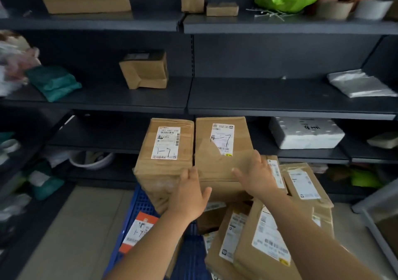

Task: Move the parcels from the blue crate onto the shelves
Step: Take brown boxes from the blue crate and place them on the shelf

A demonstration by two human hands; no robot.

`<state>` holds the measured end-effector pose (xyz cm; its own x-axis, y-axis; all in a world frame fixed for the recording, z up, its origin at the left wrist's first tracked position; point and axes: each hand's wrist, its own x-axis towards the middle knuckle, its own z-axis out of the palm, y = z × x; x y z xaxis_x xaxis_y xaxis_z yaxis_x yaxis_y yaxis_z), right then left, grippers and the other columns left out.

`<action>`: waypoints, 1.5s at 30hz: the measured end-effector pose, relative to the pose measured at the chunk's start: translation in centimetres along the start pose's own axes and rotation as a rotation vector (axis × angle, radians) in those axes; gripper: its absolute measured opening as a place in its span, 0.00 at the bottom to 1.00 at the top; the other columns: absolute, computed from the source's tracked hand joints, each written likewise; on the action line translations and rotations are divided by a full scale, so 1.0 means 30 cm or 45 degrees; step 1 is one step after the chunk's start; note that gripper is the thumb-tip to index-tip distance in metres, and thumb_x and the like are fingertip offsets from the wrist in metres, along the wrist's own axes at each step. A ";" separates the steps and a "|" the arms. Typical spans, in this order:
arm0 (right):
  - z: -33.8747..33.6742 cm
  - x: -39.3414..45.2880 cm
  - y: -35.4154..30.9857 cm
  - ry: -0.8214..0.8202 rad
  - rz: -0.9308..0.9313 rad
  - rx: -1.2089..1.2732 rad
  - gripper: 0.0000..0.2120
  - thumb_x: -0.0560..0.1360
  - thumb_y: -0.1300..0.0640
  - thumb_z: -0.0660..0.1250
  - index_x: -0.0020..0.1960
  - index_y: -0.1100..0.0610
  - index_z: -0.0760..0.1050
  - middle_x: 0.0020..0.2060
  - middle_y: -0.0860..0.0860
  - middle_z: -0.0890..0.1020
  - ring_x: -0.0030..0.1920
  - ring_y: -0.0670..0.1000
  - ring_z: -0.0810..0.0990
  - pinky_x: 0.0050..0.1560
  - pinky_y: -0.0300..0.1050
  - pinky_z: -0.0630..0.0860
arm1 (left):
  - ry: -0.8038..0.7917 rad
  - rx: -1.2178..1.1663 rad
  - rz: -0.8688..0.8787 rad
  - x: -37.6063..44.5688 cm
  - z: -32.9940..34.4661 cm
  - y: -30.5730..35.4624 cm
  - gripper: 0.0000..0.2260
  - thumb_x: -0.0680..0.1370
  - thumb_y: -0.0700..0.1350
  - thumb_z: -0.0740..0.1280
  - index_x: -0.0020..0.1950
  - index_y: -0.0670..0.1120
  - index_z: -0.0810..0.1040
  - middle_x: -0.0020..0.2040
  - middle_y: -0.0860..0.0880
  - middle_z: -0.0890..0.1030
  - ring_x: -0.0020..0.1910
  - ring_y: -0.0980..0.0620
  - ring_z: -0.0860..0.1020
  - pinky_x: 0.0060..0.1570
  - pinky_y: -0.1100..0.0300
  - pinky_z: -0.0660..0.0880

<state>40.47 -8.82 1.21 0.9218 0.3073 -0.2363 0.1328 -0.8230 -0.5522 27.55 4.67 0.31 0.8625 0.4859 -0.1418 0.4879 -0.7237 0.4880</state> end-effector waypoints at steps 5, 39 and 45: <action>0.032 0.068 0.018 -0.062 0.060 0.070 0.47 0.68 0.41 0.72 0.75 0.47 0.45 0.71 0.55 0.64 0.70 0.60 0.66 0.66 0.64 0.68 | 0.077 0.000 -0.096 0.040 0.021 0.039 0.29 0.79 0.55 0.63 0.75 0.45 0.58 0.67 0.47 0.61 0.60 0.49 0.73 0.56 0.60 0.73; -0.054 0.062 0.108 0.012 -0.040 0.620 0.53 0.67 0.49 0.77 0.78 0.50 0.45 0.73 0.49 0.63 0.71 0.53 0.65 0.67 0.56 0.69 | 0.251 -0.489 -0.208 0.106 -0.011 0.192 0.38 0.73 0.46 0.73 0.78 0.47 0.57 0.71 0.51 0.63 0.65 0.54 0.69 0.62 0.63 0.68; -0.126 0.030 0.042 0.138 -0.198 0.686 0.54 0.67 0.48 0.77 0.79 0.49 0.44 0.75 0.47 0.59 0.72 0.50 0.63 0.69 0.53 0.68 | 0.381 -0.523 -0.086 0.092 -0.105 0.226 0.37 0.72 0.45 0.74 0.77 0.49 0.59 0.68 0.54 0.64 0.61 0.60 0.65 0.63 0.65 0.65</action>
<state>42.86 -11.39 3.33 0.9421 0.3312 -0.0519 0.0915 -0.4032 -0.9105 32.81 2.65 5.93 0.7250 0.6876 0.0388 0.3965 -0.4628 0.7929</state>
